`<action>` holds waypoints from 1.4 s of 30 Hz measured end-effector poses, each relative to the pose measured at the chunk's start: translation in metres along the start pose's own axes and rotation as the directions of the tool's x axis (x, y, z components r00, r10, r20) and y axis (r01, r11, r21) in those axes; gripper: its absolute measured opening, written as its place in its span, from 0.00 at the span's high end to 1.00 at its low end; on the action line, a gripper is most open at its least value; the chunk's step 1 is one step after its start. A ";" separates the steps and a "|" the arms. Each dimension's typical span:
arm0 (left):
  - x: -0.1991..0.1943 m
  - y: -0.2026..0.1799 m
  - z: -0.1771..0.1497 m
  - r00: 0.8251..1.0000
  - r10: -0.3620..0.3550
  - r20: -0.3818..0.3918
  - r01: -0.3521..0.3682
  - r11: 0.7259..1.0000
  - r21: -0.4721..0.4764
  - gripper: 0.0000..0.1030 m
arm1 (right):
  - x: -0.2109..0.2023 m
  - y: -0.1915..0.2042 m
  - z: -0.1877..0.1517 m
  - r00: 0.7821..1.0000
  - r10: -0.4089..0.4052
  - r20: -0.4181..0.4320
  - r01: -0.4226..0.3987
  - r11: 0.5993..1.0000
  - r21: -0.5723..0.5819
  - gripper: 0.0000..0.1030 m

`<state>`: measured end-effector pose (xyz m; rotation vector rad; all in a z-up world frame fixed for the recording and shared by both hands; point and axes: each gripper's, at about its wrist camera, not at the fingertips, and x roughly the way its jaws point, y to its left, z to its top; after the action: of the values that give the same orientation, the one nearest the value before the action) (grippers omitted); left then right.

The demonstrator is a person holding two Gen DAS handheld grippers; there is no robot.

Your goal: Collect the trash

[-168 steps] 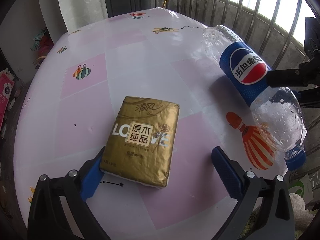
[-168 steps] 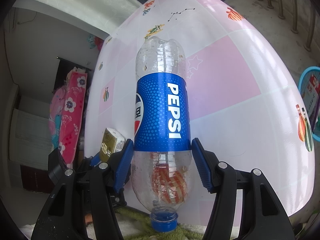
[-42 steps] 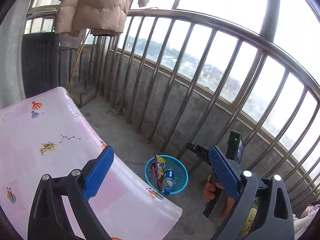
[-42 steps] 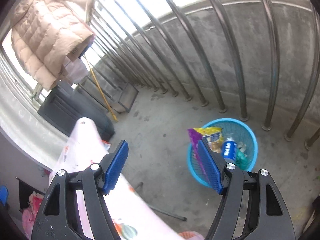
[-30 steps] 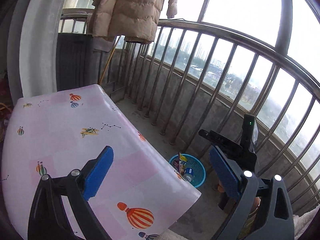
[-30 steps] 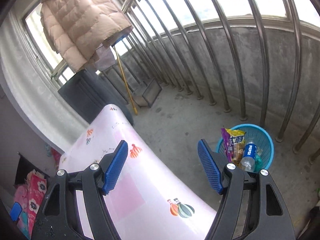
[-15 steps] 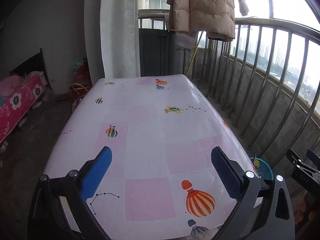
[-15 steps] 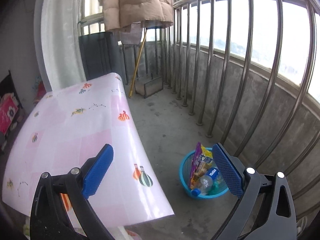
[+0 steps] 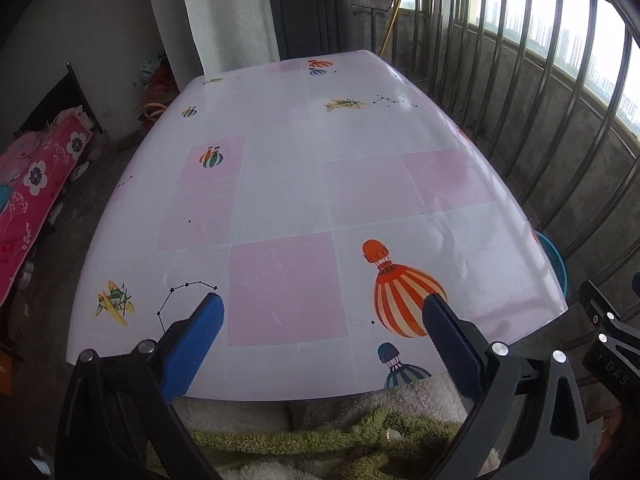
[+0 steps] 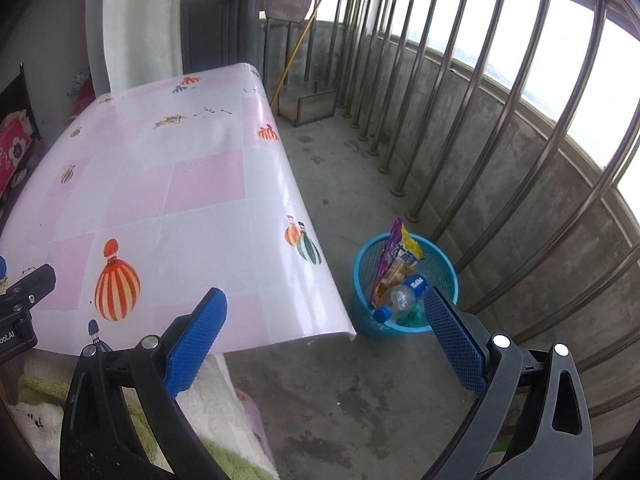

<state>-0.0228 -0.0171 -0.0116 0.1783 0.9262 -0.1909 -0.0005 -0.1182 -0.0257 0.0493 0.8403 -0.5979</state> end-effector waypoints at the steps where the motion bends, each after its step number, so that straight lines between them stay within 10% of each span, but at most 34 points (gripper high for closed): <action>1: 0.000 0.001 0.000 1.000 0.001 -0.001 -0.001 1.000 -0.006 0.06 | -0.001 -0.001 -0.001 1.000 -0.003 0.001 0.003 1.000 0.004 0.08; 42: 0.007 -0.017 0.013 1.000 -0.028 -0.013 0.028 0.999 0.018 0.05 | 0.000 -0.020 -0.016 0.997 -0.040 -0.062 0.042 0.998 0.045 0.08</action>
<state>-0.0128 -0.0368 -0.0114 0.1838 0.9398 -0.2250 -0.0215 -0.1301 -0.0323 0.0935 0.8888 -0.6573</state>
